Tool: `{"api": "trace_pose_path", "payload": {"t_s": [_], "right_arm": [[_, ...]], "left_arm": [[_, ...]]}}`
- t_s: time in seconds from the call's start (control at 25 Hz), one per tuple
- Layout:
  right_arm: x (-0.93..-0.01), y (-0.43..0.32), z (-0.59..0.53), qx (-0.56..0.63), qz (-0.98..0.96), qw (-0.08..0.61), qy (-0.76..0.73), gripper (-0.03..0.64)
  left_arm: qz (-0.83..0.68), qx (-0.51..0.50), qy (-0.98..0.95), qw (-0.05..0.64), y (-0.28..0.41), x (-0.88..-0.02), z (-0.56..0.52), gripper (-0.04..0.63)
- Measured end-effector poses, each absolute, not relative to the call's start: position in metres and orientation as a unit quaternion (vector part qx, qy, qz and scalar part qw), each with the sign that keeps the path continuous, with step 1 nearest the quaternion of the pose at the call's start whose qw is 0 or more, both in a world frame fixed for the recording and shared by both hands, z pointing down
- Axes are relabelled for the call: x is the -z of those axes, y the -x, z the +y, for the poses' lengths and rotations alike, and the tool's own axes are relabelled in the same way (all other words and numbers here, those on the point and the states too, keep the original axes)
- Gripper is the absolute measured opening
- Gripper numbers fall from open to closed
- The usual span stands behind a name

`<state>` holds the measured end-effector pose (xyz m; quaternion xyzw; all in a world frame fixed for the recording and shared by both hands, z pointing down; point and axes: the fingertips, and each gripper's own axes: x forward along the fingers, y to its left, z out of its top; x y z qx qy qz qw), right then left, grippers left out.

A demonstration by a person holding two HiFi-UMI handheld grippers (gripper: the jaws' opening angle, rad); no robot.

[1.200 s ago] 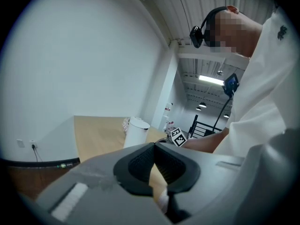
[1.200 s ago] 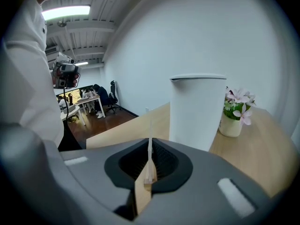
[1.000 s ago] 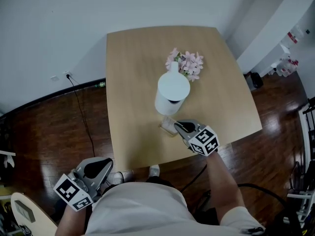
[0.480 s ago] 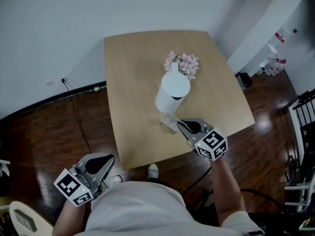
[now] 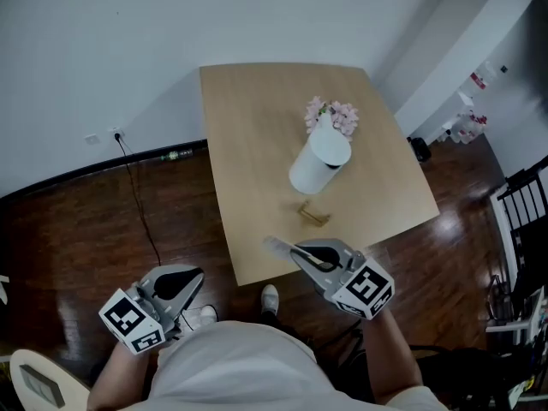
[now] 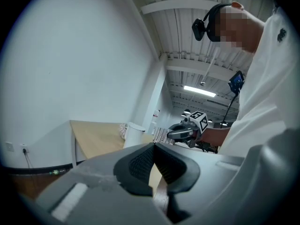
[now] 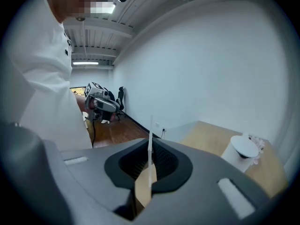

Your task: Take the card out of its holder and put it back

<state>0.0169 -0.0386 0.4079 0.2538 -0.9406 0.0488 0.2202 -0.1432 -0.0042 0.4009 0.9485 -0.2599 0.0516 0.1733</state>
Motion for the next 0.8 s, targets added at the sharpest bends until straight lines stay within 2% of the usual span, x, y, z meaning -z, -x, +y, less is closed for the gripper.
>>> {"api": "trace_pose_path", "payload": {"t_s": [0.28, 0.48, 0.8], "right_arm": [[-0.393, 0.063, 0.034, -0.028, -0.947, 0.224, -0.228, 0.021], [-0.396, 0.107, 0.085, -0.047, -0.942, 0.253, -0.217, 0.021], [-0.385, 0.139, 0.134, -0.067, -0.941, 0.266, -0.201, 0.021]], "left_arm": [[-0.249, -0.069, -0.952, 0.166, 0.197, -0.412, 0.017, 0.003], [-0.237, -0.078, -0.953, 0.170, 0.226, -0.423, 0.029, 0.002], [-0.224, -0.071, -0.960, 0.151, 0.236, -0.420, 0.044, 0.002]]}}
